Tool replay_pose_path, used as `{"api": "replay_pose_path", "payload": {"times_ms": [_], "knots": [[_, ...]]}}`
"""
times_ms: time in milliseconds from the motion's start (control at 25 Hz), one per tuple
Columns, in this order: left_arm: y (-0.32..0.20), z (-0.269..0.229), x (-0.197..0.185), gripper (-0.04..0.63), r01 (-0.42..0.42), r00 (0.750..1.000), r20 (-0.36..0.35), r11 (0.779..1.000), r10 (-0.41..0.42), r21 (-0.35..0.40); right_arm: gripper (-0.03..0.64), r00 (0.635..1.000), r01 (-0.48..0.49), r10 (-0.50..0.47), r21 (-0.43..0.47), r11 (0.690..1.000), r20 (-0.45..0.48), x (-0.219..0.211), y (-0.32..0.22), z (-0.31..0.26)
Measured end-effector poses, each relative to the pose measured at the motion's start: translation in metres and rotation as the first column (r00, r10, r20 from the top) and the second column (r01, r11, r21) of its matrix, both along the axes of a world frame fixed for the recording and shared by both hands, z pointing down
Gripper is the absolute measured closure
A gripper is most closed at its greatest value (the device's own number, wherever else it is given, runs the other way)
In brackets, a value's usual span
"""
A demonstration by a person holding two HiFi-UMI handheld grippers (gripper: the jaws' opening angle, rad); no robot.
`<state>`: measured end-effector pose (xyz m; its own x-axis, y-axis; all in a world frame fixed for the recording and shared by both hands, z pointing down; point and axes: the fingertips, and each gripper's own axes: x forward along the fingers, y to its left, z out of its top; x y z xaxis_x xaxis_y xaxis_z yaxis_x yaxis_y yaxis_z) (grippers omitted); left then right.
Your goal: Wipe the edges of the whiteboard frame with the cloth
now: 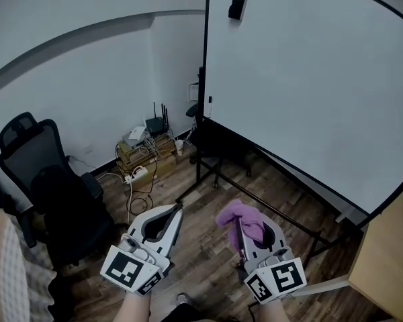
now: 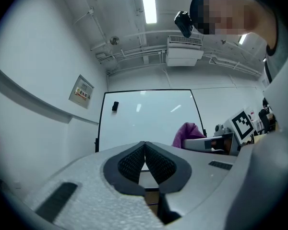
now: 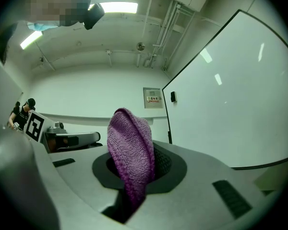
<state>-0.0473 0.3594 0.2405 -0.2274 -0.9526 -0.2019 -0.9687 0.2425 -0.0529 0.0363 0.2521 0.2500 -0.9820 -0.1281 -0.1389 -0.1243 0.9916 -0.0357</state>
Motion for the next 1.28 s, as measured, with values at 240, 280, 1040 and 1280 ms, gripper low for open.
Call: {"api": "replay_pose_path", "payload": {"times_ms": [240,280,1040,1280], "knots": [[0.012,0.0,-0.049,0.578,-0.04,0.999,0.012,0.999,0.04,-0.007,0.568,0.999,-0.036,0.036,-0.003,0.999,0.003,-0.046,0.015,0.0],[0.014,0.0,-0.056,0.578,-0.045,0.999,0.012,0.999,0.045,-0.008,0.567,0.999,-0.04,0.04,-0.001,0.999,0.004,-0.052,0.018,-0.001],[-0.023,0.014,-0.178,0.578,-0.03,1.0,-0.009,1.0,0.03,-0.006,0.566,0.999,-0.021,0.021,-0.005,1.0,-0.028,-0.18,-0.024,0.015],[-0.065,0.008,-0.24,0.578,-0.015,1.0,0.001,1.0,0.015,0.0,0.566,1.0,-0.007,0.007,0.005,1.0,-0.018,-0.244,-0.067,0.008]]}}
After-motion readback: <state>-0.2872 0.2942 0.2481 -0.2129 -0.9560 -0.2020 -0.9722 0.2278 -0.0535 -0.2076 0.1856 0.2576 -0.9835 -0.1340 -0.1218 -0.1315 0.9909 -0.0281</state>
